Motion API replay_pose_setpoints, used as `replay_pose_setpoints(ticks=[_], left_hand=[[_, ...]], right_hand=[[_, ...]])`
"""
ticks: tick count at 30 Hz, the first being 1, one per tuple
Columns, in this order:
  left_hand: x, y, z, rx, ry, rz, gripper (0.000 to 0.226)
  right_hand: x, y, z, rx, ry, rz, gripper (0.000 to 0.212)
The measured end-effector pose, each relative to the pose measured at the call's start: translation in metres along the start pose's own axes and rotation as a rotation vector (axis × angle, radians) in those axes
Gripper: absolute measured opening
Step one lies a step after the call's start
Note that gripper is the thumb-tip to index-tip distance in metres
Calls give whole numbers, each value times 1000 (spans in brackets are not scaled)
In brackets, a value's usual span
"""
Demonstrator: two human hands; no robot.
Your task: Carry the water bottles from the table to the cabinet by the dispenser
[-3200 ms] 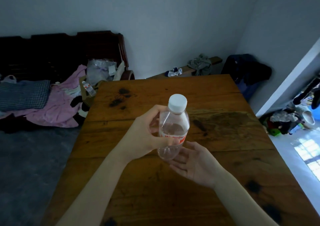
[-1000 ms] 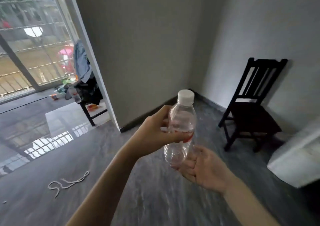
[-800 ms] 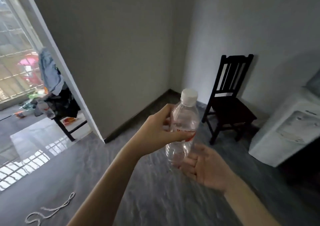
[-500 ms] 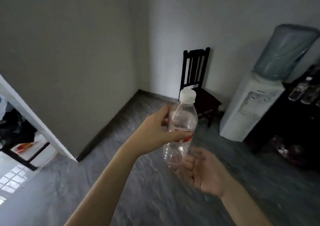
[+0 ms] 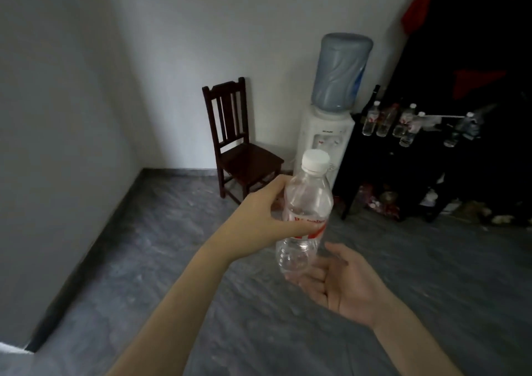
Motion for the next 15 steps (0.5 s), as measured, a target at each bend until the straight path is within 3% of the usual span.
replay_pose_setpoints(ticks=[15], left_hand=[[-50, 39, -94, 1, -105, -25, 57]], right_hand=[[37, -56, 75, -43, 21, 66, 56]])
Point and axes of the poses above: each hand's wrist, its own x-axis away from the middle knuckle, its own z-axis out of the back of the hand, y = z × x, the point moved 7 cm from there along -x, towards the middle knuckle, and after that the axes turned 7 degrees about y, right-handed, at the moved point
